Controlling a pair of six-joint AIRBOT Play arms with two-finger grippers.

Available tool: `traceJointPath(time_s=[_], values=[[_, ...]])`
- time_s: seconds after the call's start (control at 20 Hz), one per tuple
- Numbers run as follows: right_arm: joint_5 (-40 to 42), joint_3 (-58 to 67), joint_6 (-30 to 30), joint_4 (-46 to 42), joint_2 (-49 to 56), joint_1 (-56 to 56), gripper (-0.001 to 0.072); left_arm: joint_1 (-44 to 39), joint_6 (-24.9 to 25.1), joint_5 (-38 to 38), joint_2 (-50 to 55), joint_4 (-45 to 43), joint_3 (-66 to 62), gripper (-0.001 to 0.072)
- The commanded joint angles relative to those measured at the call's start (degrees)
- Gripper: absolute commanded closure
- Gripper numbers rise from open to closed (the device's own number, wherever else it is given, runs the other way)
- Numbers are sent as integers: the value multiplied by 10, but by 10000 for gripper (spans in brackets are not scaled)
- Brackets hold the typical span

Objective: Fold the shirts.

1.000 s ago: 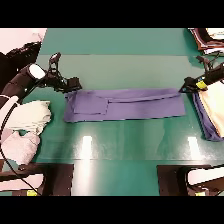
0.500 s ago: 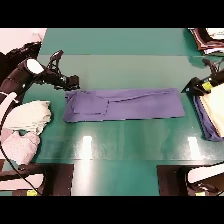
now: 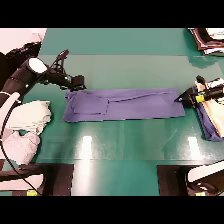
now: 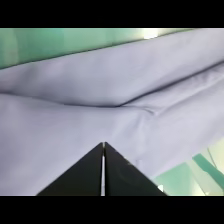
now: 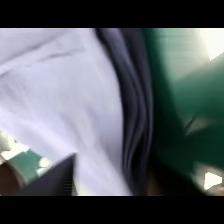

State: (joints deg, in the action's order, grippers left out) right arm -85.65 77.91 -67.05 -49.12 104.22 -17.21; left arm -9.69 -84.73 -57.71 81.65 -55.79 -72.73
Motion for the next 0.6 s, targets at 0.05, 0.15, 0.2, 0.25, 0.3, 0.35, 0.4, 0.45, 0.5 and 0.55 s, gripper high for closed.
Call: traceJointPath(time_s=[0.05,0.15,0.2,0.25,0.3,0.35,0.4,0.45,0.5,0.55], values=[[-1,19,28,15,5,39,696,-59,1,40,23,23,-1,682],[-17,34,35,16,-13,44,696,-88,1,64,50,45,-14,682],[-20,40,35,26,-33,46,696,-101,1,64,71,49,-32,682],[-17,43,33,45,-57,49,696,-114,1,63,92,49,-54,682],[-12,48,25,67,-83,53,696,-128,0,62,118,50,-80,682],[-14,57,16,88,-110,62,696,-142,-3,61,141,50,-104,682],[-13,71,5,101,-135,73,696,-156,-6,61,165,51,-128,682],[-13,88,-6,107,-155,88,696,-168,-6,60,186,51,-148,682],[-10,110,-16,105,-173,106,696,-180,-8,56,207,51,-168,682],[-6,133,-26,106,-184,126,696,-189,-9,52,224,52,-183,682]])
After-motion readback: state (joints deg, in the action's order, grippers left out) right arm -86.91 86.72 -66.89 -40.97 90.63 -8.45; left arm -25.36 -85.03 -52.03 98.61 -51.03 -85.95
